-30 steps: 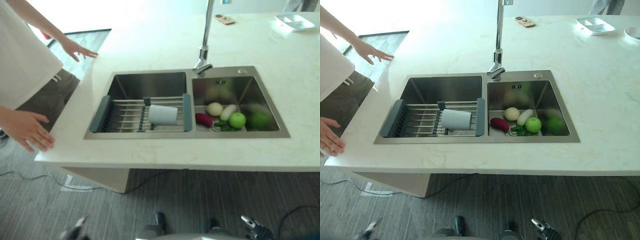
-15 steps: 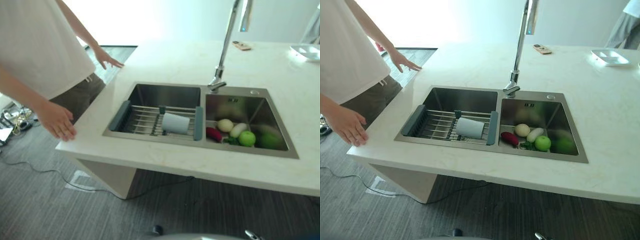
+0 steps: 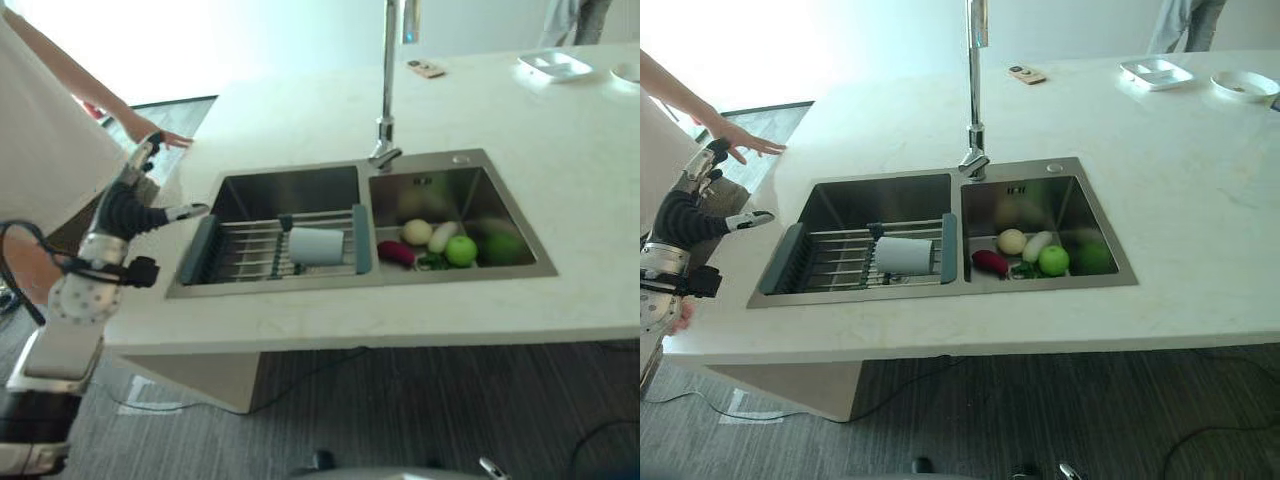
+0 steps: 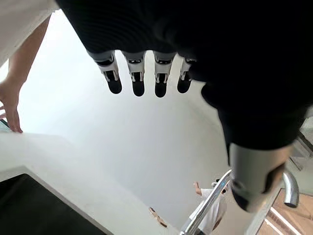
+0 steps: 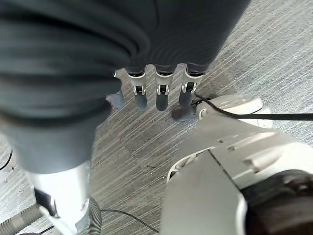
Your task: Place the dishes in the dishwasher.
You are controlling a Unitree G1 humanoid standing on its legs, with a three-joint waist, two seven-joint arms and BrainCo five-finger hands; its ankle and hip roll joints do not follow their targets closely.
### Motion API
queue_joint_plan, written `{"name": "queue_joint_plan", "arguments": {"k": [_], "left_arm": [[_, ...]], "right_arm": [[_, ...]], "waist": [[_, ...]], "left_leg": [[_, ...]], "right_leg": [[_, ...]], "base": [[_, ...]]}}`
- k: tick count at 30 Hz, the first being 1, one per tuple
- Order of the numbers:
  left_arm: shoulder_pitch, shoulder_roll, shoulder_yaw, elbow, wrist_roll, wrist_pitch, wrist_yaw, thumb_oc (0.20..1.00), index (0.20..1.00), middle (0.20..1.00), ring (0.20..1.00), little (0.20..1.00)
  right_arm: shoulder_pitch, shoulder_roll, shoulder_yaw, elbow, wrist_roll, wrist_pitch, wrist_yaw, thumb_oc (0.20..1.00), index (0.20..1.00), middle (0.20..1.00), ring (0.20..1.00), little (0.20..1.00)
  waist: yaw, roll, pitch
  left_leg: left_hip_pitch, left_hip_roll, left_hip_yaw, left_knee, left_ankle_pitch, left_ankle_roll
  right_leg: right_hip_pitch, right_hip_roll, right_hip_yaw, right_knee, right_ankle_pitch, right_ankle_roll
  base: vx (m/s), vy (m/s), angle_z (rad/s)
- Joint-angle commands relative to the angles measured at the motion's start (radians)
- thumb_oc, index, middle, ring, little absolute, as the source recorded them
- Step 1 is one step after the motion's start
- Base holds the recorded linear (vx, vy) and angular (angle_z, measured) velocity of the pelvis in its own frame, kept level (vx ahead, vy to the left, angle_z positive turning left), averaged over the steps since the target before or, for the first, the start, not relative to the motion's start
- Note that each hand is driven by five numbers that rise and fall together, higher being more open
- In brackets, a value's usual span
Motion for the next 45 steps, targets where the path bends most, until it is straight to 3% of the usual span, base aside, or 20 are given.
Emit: {"name": "queue_joint_plan", "arguments": {"k": [1,5,7,11,21,36,45], "left_arm": [[-0.146,0.035,0.021,0.064,0.056,-0.01,-0.008,1.0,1.0,1.0,1.0,1.0],[-0.215,0.049,-0.061,0.101,0.1,0.039,-0.084,1.0,1.0,1.0,1.0,1.0],[-0.287,0.072,-0.157,0.19,0.183,0.011,-0.121,1.0,1.0,1.0,1.0,1.0],[-0.361,0.076,-0.251,0.244,0.251,0.001,-0.199,1.0,1.0,1.0,1.0,1.0],[-0.51,0.071,-0.408,0.401,0.325,0.001,-0.188,1.0,1.0,1.0,1.0,1.0],[-0.58,0.093,-0.518,0.454,0.354,0.037,-0.254,1.0,1.0,1.0,1.0,1.0],[-0.542,0.103,-0.514,0.399,0.359,0.074,-0.301,1.0,1.0,1.0,1.0,1.0]], "right_arm": [[-0.071,-0.007,0.003,0.045,0.022,-0.019,0.015,1.0,1.0,1.0,1.0,1.0],[-0.061,-0.01,0.007,0.036,0.015,-0.02,0.016,1.0,1.0,1.0,1.0,1.0],[-0.051,-0.015,0.019,0.02,0.013,-0.016,0.017,1.0,1.0,1.0,1.0,1.0],[-0.039,-0.02,0.021,0.003,0.0,-0.01,0.015,1.0,1.0,1.0,1.0,1.0],[-0.032,-0.073,0.029,-0.058,-0.021,-0.009,0.042,1.0,1.0,1.0,1.0,1.0],[-0.06,-0.14,0.019,-0.163,-0.006,0.013,0.05,1.0,1.0,1.0,1.0,1.0],[-0.072,-0.134,0.022,-0.19,-0.001,0.013,0.04,1.0,1.0,1.0,1.0,1.0]], "waist": [[-0.008,0.005,0.042],[-0.033,0.006,0.045],[-0.058,0.005,0.05],[-0.081,0.005,0.058],[-0.141,0.017,0.12],[-0.164,0.029,0.223],[-0.148,0.034,0.23]], "left_leg": [[0.078,0.012,0.013,0.015,-0.129,0.001],[0.08,0.008,0.025,0.013,-0.129,0.002],[0.079,0.007,0.041,0.013,-0.127,0.002],[0.076,0.005,0.057,0.013,-0.129,0.003],[0.032,-0.001,0.079,0.024,-0.118,0.0],[-0.069,-0.016,0.059,0.087,-0.112,-0.003],[-0.079,-0.018,0.051,0.09,-0.11,0.0]], "right_leg": [[0.019,-0.035,0.002,0.058,-0.091,0.042],[0.013,-0.038,0.02,0.054,-0.078,0.051],[0.005,-0.043,0.034,0.053,-0.066,0.059],[-0.008,-0.05,0.045,0.053,-0.055,0.07],[-0.079,-0.066,0.102,0.061,-0.027,0.08],[-0.17,-0.086,0.13,0.091,-0.004,0.08],[-0.173,-0.091,0.113,0.099,-0.006,0.08]], "base": [[0.05,0.029,-0.15],[0.05,0.038,-0.1],[0.07,0.047,-0.19],[0.07,0.024,-0.15],[0.04,0.036,-0.17],[-0.02,0.03,-0.07],[0.0,0.001,0.0]]}}
